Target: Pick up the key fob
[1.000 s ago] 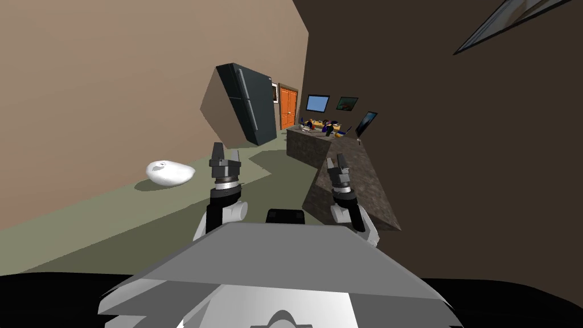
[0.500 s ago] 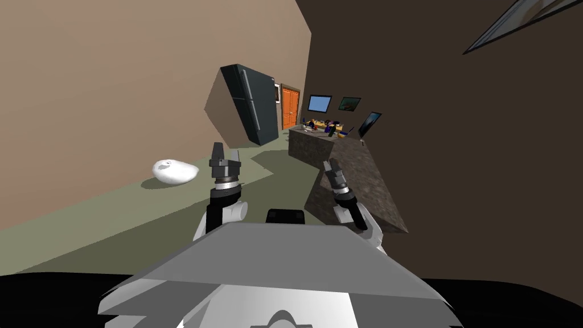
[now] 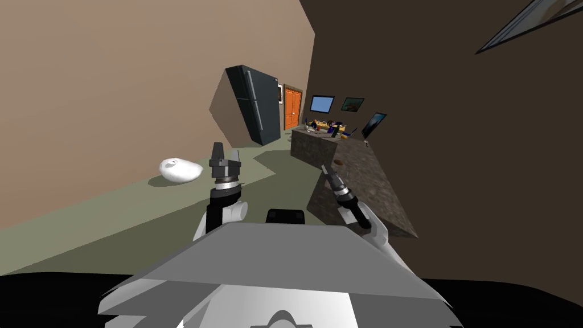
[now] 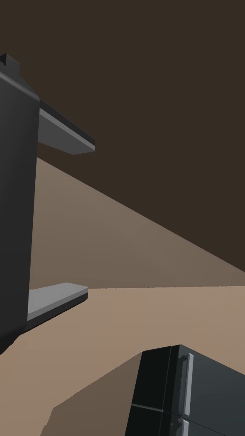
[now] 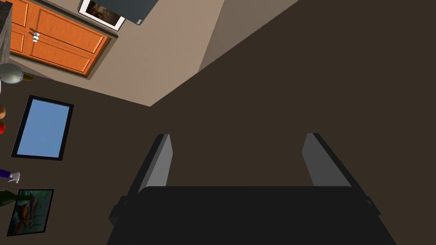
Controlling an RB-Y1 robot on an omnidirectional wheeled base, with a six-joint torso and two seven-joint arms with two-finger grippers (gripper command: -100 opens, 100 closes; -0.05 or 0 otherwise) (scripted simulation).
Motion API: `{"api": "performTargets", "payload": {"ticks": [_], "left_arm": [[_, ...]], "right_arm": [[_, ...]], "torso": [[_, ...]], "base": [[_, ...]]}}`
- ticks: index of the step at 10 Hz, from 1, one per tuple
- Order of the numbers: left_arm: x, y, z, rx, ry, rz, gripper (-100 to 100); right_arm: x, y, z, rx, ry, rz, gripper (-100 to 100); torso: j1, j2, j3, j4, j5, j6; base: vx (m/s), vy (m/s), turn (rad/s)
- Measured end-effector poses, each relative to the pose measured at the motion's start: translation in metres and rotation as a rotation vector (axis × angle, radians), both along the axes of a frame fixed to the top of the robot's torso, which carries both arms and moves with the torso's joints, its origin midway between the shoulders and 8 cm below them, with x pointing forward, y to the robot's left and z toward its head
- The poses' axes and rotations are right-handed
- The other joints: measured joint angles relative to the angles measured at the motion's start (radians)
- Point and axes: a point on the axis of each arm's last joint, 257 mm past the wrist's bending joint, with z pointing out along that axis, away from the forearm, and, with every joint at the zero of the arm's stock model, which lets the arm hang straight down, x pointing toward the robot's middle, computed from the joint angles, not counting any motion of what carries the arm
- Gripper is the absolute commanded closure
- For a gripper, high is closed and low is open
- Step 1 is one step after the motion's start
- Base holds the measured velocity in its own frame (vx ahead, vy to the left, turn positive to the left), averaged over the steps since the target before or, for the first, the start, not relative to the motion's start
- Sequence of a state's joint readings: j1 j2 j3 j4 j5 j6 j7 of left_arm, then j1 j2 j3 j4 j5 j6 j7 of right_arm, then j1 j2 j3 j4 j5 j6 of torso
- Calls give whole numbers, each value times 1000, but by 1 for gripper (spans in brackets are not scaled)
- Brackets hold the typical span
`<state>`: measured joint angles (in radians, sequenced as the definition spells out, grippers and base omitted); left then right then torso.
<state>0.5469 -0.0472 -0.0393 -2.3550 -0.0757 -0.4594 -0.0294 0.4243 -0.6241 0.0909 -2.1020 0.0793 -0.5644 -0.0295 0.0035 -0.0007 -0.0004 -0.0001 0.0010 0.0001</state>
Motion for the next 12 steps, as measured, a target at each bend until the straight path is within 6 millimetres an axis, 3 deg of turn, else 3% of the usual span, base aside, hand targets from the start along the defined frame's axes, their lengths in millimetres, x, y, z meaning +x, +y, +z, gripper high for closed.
{"api": "performTargets", "payload": {"ticks": [5,12], "left_arm": [[0,0,0,0,0,0,0],[0,0,0,0,0,0,0]], "right_arm": [[2,-5,-33,-155,51,40,-100],[-1,-33,-92,-390,143,91,-100]], "torso": [[-1,-1,0,0,0,0],[-2,-1,0,0,0,0]], "base": [[15,49,49],[22,37,75]]}}
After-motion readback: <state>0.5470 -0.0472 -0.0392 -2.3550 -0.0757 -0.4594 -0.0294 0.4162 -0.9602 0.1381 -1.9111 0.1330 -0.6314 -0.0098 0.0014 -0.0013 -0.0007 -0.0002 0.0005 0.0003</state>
